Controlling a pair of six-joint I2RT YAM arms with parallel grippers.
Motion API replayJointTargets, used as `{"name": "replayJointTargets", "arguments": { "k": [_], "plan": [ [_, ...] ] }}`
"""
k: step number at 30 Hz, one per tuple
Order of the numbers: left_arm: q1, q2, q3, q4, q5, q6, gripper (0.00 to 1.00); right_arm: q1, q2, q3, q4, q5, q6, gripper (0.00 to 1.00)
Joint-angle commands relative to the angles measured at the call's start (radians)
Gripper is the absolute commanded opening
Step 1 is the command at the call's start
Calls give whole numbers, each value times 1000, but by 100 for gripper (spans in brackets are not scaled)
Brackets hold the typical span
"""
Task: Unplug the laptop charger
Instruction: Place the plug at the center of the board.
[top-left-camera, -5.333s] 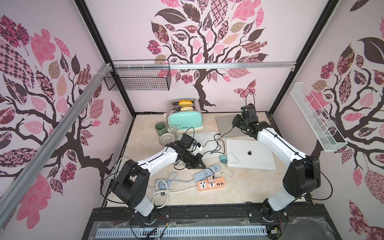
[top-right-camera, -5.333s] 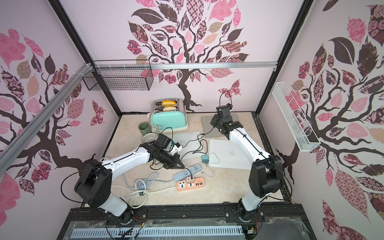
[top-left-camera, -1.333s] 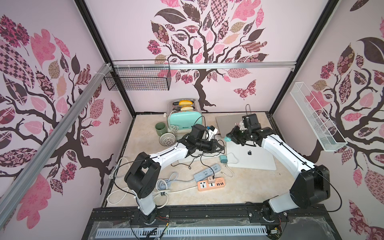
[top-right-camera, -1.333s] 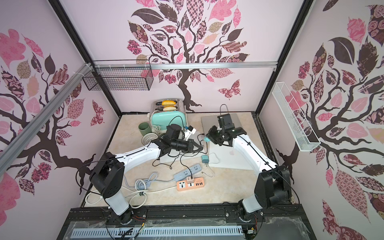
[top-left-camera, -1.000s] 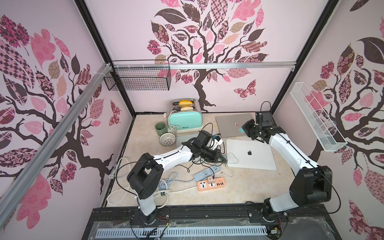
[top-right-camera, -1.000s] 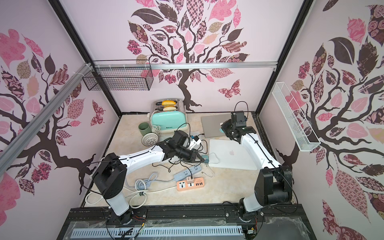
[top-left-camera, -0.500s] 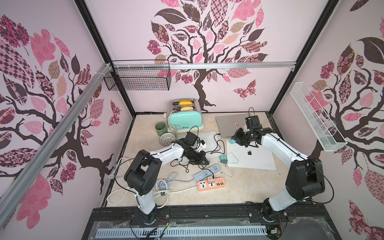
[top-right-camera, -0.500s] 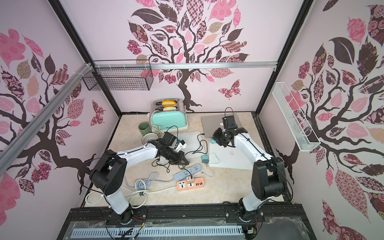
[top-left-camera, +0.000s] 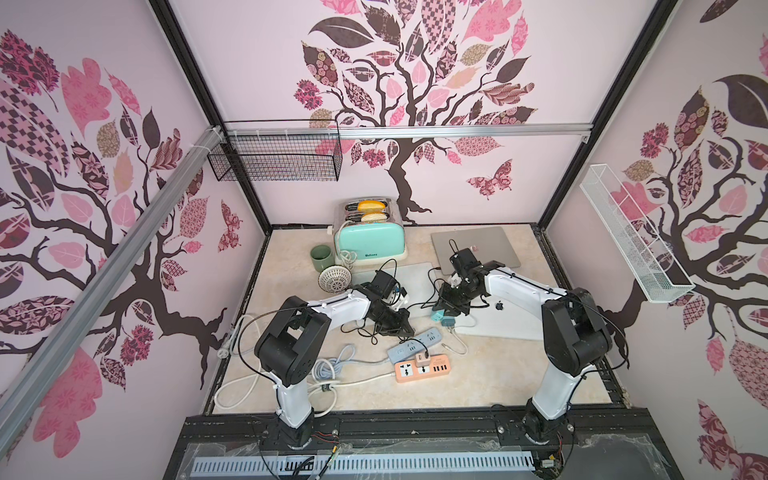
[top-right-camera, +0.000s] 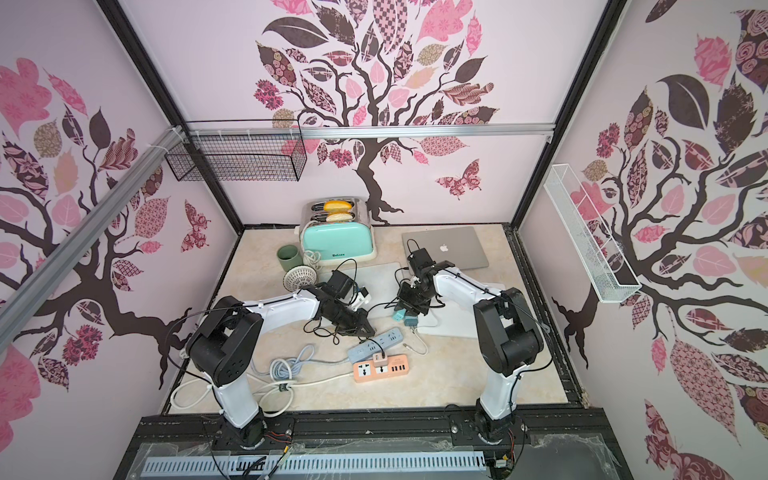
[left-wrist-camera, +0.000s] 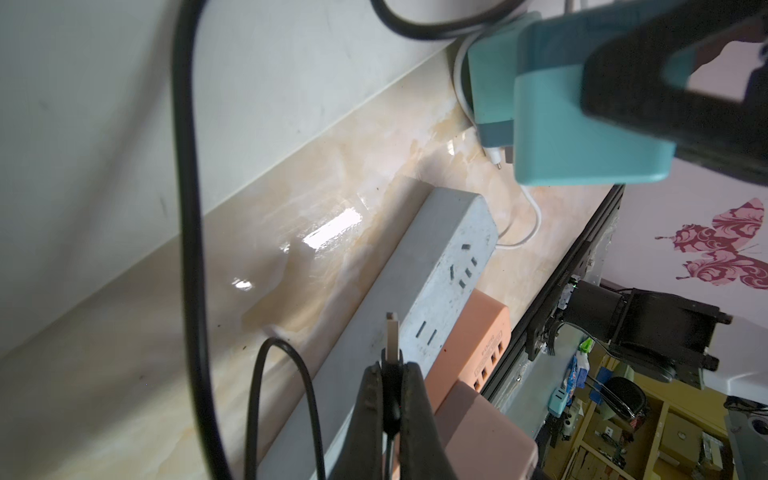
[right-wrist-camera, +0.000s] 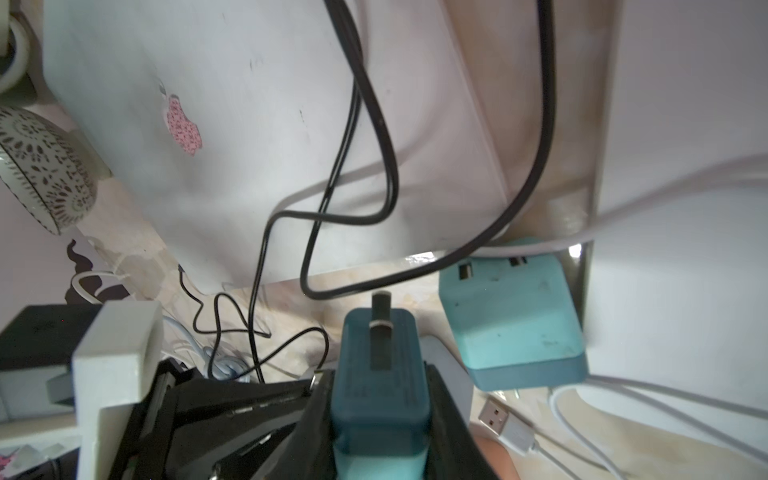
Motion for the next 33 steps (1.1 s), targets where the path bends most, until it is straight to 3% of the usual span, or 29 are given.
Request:
{"name": "replayJointTargets", "arguments": {
  "k": [1, 15, 18, 29, 33],
  "plan": [
    [1, -2, -9, 12, -25, -2, 0, -2, -6, 17, -75, -14, -72, 0],
    [0, 18, 16, -21, -37, -2, 2, -1, 72, 43, -80, -18, -132, 3],
    [1, 16, 20, -29, -40, -2, 9, 2, 93, 74, -97, -7, -165, 10],
    [3, -19, 96, -106, -41, 22, 50, 5, 71, 126, -173, 56, -245, 40],
    [9, -35, 105, -119, -39, 15, 58, 12, 74, 163, -205, 67, -262, 50]
  ]
}}
